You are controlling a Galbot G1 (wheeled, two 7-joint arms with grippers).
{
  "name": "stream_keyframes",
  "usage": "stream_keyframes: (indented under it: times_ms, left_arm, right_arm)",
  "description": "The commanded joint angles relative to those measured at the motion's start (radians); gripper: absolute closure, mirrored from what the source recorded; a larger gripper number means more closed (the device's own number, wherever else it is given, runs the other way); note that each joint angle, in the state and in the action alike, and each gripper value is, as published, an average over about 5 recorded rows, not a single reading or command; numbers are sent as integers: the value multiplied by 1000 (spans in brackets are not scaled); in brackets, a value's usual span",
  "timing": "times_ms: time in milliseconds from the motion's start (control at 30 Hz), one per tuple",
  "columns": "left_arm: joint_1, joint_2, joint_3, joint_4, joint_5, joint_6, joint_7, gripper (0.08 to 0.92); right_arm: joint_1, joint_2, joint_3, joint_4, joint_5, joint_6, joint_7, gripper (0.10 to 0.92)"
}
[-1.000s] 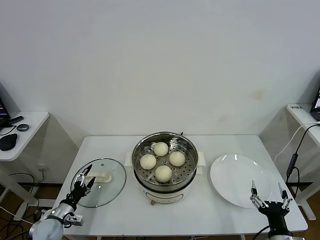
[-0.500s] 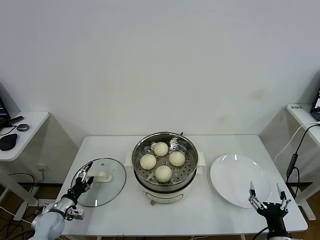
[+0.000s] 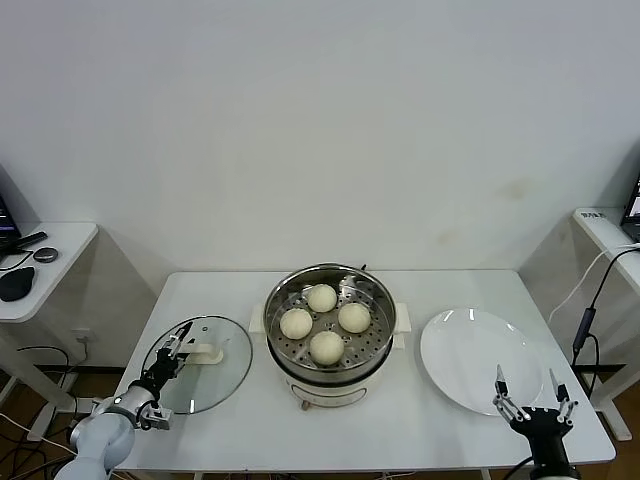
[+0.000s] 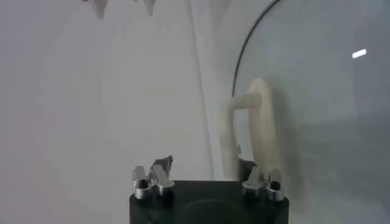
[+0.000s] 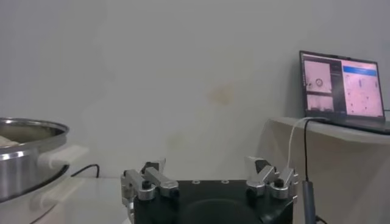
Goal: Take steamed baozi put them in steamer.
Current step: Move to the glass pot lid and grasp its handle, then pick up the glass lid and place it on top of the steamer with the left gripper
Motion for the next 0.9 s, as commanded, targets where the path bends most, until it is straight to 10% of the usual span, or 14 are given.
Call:
stream_keyframes:
  times_ms: [33, 500, 900]
  left_arm:
    - [-15, -6, -1, 29, -10, -15, 2, 450]
    - [156, 50, -42, -258, -151, 72, -43, 825]
    - [441, 133, -189, -753, -310, 473, 103, 833]
  right_arm:
    - [-2, 1, -8, 7, 1, -5, 0, 203]
    - [18, -21, -37, -15, -21, 1, -18, 203]
    - [16, -74, -67, -47, -34, 16, -29, 203]
